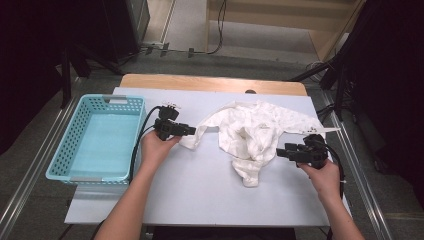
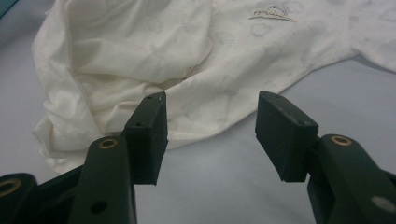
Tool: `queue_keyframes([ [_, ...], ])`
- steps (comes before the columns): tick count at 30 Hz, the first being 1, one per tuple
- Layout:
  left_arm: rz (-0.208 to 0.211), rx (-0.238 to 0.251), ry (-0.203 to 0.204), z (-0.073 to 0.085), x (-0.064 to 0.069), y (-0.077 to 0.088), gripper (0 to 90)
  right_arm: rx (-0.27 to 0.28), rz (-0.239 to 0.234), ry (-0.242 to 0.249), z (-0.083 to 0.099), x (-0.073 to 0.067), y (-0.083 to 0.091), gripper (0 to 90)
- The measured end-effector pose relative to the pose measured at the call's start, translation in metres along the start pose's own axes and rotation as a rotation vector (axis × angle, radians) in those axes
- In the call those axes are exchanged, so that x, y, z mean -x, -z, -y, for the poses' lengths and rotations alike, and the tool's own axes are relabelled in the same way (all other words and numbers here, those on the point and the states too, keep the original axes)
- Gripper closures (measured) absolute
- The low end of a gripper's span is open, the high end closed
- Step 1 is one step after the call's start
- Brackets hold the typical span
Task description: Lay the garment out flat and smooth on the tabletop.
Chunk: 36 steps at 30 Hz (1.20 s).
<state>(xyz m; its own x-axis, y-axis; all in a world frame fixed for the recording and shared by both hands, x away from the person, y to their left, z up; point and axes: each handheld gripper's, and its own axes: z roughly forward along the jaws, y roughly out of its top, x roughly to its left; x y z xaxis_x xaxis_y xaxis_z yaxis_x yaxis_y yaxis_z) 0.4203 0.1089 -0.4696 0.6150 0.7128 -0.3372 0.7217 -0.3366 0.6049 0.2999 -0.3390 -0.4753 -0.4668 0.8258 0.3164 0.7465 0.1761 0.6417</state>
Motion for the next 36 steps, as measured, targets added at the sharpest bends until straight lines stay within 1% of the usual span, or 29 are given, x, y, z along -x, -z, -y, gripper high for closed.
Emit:
queue_keyframes([
  [2, -0.029, 0.001, -0.006, 0.001, -0.004, -0.002, 55.8, 0.0, 0.0, 0.001, 0.0, 0.0, 0.0, 42.3],
  [4, -0.034, 0.0, -0.008, 0.001, -0.008, -0.005, 55.9, 0.0, -0.001, 0.004, 0.0, 0.0, 0.0, 42.3],
  [6, -0.039, 0.011, -0.007, 0.0, -0.01, -0.01, 56.0, -0.004, 0.0, 0.004, 0.0, -0.001, -0.002, 42.3],
  [7, -0.043, 0.005, -0.009, 0.0, -0.011, -0.013, 56.0, -0.006, 0.0, 0.005, 0.0, -0.001, -0.002, 42.3],
  [8, -0.043, 0.0, -0.003, -0.001, -0.012, -0.016, 56.0, -0.011, 0.001, 0.005, 0.0, -0.001, -0.002, 42.3],
  [11, -0.04, -0.003, -0.001, -0.001, -0.013, -0.024, 57.1, -0.008, -0.001, 0.013, 0.0, -0.003, -0.003, 42.3],
  [13, -0.054, -0.019, -0.024, 0.0, -0.011, -0.029, 57.1, -0.007, -0.001, 0.013, 0.0, -0.003, -0.003, 42.3],
  [16, -0.072, -0.015, -0.067, 0.001, -0.007, -0.033, 58.9, -0.009, 0.0, 0.011, 0.0, -0.003, -0.004, 42.3],
  [18, -0.078, -0.007, -0.082, 0.001, -0.005, -0.036, 61.4, -0.008, 0.0, 0.012, 0.0, -0.002, -0.003, 42.3],
  [20, -0.104, -0.005, -0.11, 0.002, -0.001, -0.038, 65.2, -0.007, 0.001, 0.011, 0.0, -0.002, -0.003, 42.3],
  [21, -0.121, -0.006, -0.13, 0.002, 0.002, -0.039, 67.8, -0.008, 0.001, 0.01, 0.0, -0.003, -0.004, 42.3],
  [23, -0.166, -0.012, -0.18, 0.003, 0.008, -0.041, 75.2, -0.008, 0.004, 0.013, 0.0, -0.003, -0.004, 42.3],
  [24, -0.174, -0.014, -0.19, 0.004, 0.01, -0.042, 78.4, -0.01, 0.004, 0.014, 0.0, -0.003, -0.004, 42.3],
  [25, -0.144, -0.023, -0.194, 0.003, 0.011, -0.043, 82.4, -0.009, 0.005, 0.014, 0.0, -0.003, -0.005, 42.3],
  [26, -0.138, -0.023, -0.186, 0.004, 0.013, -0.044, 88.7, -0.01, 0.005, 0.014, 0.0, -0.004, -0.005, 42.3],
  [28, -0.148, -0.03, -0.204, 0.003, 0.014, -0.044, 89.2, -0.012, 0.003, 0.013, 0.0, -0.004, -0.005, 42.3],
  [29, -0.136, -0.032, -0.188, 0.002, 0.013, -0.044, 89.6, -0.013, 0.004, 0.013, 0.0, -0.004, -0.005, 42.3],
  [31, -0.09, -0.045, -0.128, -0.001, 0.005, -0.043, 89.9, -0.009, 0.003, 0.013, 0.0, -0.003, -0.005, 42.3],
  [32, -0.082, -0.044, -0.105, -0.003, 0.002, -0.042, 90.0, -0.009, 0.004, 0.012, 0.0, -0.003, -0.005, 42.3],
  [33, -0.088, -0.042, -0.098, -0.005, -0.001, -0.041, 90.0, -0.005, 0.002, 0.01, 0.0, -0.003, -0.004, 42.3],
  [34, -0.088, -0.033, -0.086, -0.007, -0.003, -0.039, 90.0, -0.002, 0.001, 0.007, 0.0, -0.002, -0.004, 42.3],
  [36, -0.07, -0.008, -0.048, -0.012, -0.009, -0.033, 90.0, 0.006, 0.002, 0.001, 0.0, -0.001, -0.003, 42.3],
])
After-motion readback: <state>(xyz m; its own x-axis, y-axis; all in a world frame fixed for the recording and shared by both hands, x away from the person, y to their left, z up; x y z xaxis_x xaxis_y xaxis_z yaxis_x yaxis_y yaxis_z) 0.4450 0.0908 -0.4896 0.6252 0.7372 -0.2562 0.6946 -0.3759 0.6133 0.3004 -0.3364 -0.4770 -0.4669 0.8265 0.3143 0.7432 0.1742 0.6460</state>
